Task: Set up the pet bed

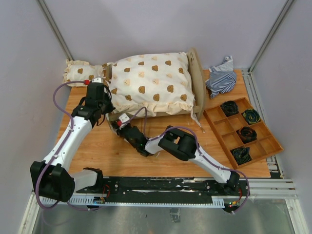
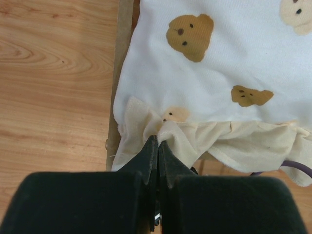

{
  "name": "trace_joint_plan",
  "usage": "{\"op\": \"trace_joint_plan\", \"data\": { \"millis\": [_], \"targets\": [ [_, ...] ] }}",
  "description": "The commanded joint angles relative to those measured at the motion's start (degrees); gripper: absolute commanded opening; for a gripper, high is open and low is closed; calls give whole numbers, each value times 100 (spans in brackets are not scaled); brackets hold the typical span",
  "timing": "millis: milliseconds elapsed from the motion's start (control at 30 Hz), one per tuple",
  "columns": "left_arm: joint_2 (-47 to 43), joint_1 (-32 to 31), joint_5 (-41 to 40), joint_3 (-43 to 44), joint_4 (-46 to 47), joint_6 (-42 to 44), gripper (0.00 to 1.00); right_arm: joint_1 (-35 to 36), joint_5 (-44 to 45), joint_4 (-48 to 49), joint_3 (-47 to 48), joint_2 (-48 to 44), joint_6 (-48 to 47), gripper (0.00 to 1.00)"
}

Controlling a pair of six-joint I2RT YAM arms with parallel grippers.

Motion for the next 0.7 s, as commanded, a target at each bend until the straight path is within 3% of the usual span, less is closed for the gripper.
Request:
{"op": "trace_joint_plan", "data": {
  "millis": [0,133,300,467,533,667],
  "targets": [
    [6,49,39,-21,84,-55,0,-72,499,-739,278,97,488,27],
    [-3,66,9,-64,59,-68,0,-81,665,-791,217,56,337,2],
    [-11,118,42,-29,23,-72,0,-68,92,50,-560,-407,-40,0],
    [-101,177,58,14,-26,-91,2,-38,-679,703,-2068,-1378,-138,0],
    [-156,196,90,-9,-53,-128,10,-22,-929,838,-2583,-1779,-70,0],
    [-324,224,141,-79,-141,-244,39,0,-1443,714,-3329,-2490,150,0]
  ]
}}
